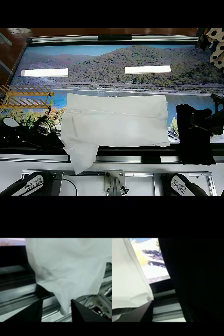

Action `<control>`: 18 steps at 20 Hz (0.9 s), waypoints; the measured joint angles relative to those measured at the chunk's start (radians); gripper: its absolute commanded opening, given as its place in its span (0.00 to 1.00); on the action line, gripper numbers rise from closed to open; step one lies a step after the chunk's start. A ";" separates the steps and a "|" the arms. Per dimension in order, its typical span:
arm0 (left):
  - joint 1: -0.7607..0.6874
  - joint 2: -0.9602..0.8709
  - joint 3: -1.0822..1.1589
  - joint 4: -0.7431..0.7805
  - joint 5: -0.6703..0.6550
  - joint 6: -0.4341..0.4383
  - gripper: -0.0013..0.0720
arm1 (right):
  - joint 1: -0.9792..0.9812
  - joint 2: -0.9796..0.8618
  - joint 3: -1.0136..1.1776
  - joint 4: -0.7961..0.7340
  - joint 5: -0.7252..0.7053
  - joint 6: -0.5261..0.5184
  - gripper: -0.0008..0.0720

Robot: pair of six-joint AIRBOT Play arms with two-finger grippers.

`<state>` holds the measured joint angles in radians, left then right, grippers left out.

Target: Fold the shirts.

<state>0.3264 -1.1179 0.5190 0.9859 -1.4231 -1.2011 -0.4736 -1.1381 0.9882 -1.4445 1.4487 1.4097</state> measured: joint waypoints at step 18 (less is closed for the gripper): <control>-0.191 -0.032 -0.106 -0.064 0.200 -0.041 0.06 | -0.011 -0.028 -0.161 0.124 0.032 -0.061 0.88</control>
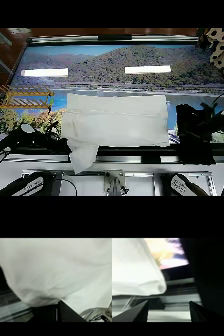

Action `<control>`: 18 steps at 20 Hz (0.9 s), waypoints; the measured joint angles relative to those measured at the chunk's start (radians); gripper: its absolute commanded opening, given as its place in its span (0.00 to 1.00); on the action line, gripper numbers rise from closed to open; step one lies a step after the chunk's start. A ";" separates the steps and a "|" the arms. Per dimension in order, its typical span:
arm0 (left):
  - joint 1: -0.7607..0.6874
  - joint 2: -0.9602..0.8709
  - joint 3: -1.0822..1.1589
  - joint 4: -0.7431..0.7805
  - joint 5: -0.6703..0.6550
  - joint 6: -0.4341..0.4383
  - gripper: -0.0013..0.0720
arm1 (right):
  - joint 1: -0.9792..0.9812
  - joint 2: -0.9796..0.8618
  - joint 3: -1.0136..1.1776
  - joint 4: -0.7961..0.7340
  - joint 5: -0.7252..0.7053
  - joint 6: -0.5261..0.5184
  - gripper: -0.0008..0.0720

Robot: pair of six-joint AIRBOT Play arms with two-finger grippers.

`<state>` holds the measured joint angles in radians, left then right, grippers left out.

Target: Fold the shirts.

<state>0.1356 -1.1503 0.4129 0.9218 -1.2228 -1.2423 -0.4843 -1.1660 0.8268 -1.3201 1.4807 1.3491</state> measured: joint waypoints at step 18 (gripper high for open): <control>-0.003 0.059 0.000 -0.018 -0.035 0.000 0.06 | 0.003 -0.032 -0.259 0.171 -0.239 -0.019 0.10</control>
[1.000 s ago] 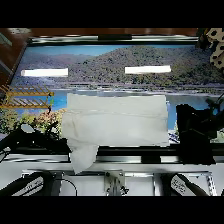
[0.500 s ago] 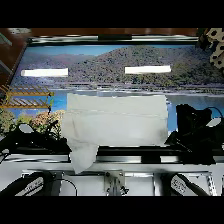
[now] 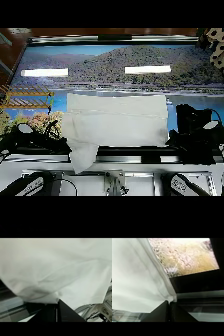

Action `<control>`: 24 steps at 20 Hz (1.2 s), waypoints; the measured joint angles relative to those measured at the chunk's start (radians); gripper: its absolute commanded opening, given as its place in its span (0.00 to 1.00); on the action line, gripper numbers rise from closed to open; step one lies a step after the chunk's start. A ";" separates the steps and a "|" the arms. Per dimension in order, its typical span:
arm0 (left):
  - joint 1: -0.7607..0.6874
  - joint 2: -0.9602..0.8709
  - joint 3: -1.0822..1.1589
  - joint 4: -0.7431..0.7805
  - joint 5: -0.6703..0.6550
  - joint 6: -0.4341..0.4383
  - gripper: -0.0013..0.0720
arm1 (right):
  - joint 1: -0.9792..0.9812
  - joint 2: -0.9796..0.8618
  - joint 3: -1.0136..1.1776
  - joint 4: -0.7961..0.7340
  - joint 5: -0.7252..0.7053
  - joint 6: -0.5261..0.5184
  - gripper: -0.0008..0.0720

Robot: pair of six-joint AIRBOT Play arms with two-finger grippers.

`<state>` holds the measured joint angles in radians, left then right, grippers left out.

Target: Fold the shirts.

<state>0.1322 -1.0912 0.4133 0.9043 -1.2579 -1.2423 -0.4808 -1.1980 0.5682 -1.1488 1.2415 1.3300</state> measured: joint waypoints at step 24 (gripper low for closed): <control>0.045 -0.437 0.851 -0.064 0.016 -0.019 0.06 | 0.266 -0.176 0.536 -0.079 -0.244 0.091 0.10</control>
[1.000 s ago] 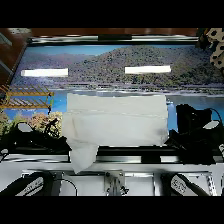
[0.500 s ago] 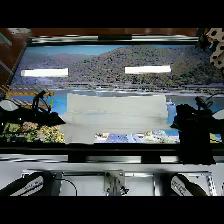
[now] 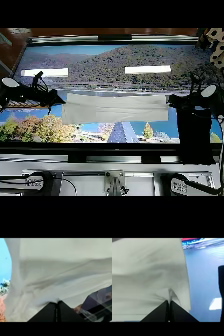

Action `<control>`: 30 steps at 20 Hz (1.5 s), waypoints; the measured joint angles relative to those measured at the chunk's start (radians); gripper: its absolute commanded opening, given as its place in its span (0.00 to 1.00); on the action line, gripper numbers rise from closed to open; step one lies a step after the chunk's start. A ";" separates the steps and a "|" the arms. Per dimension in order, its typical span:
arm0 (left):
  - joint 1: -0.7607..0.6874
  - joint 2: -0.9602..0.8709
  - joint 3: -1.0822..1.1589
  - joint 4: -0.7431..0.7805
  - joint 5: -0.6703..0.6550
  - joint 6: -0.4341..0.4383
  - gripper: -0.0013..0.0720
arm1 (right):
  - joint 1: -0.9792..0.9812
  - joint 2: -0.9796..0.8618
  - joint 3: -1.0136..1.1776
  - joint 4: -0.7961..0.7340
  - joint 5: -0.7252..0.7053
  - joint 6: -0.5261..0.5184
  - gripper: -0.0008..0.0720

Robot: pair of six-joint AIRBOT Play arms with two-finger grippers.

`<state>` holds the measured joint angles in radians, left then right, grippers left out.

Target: Fold the shirts.

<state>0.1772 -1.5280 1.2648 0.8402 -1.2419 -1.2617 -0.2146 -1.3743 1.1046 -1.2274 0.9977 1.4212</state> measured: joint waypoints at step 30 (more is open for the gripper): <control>-0.016 -0.204 0.366 -0.117 -0.232 -0.041 0.72 | -0.024 -0.297 0.076 0.216 0.032 -0.022 0.24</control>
<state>0.1612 -1.7317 1.6306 0.7227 -1.4734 -1.3025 -0.2382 -1.6711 1.1801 -1.0111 1.0298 1.3994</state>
